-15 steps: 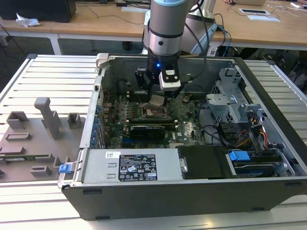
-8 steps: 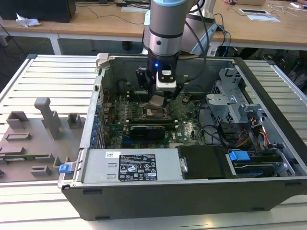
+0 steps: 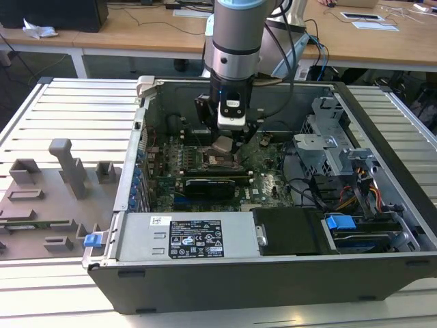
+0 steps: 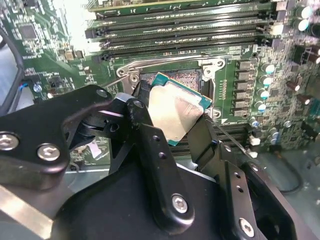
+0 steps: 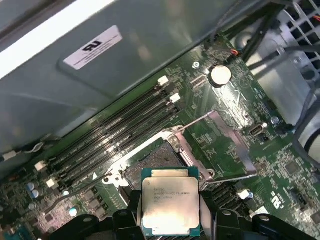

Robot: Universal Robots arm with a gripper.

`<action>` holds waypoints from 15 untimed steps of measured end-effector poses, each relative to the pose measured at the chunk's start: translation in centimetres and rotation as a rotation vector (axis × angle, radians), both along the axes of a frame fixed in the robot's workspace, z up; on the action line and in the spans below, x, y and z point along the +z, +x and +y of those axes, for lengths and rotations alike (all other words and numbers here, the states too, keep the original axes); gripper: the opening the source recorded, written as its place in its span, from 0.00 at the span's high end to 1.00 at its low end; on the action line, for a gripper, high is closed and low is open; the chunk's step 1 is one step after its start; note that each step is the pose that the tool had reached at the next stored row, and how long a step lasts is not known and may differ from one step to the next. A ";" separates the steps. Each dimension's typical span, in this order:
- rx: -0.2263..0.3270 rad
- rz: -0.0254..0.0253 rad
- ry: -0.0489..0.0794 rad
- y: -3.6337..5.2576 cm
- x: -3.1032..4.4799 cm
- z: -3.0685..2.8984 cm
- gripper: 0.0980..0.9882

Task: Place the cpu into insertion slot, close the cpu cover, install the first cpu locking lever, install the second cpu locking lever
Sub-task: 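Place the cpu into insertion slot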

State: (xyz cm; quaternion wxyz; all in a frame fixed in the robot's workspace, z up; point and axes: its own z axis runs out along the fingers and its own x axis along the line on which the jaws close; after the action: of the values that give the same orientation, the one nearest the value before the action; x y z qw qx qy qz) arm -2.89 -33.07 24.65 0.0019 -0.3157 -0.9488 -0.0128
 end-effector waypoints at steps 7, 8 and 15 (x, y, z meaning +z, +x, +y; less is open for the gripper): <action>-0.142 0.0000 -0.004 0.00 -0.06 0.00 0.50; -0.156 0.0001 -0.004 0.00 -0.07 0.00 0.50; -0.239 -0.0009 -0.014 0.00 -0.09 0.00 0.50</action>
State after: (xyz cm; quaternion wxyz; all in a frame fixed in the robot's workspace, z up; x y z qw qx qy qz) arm -2.89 -33.07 24.56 -0.0023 -0.4265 -0.9045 -0.0062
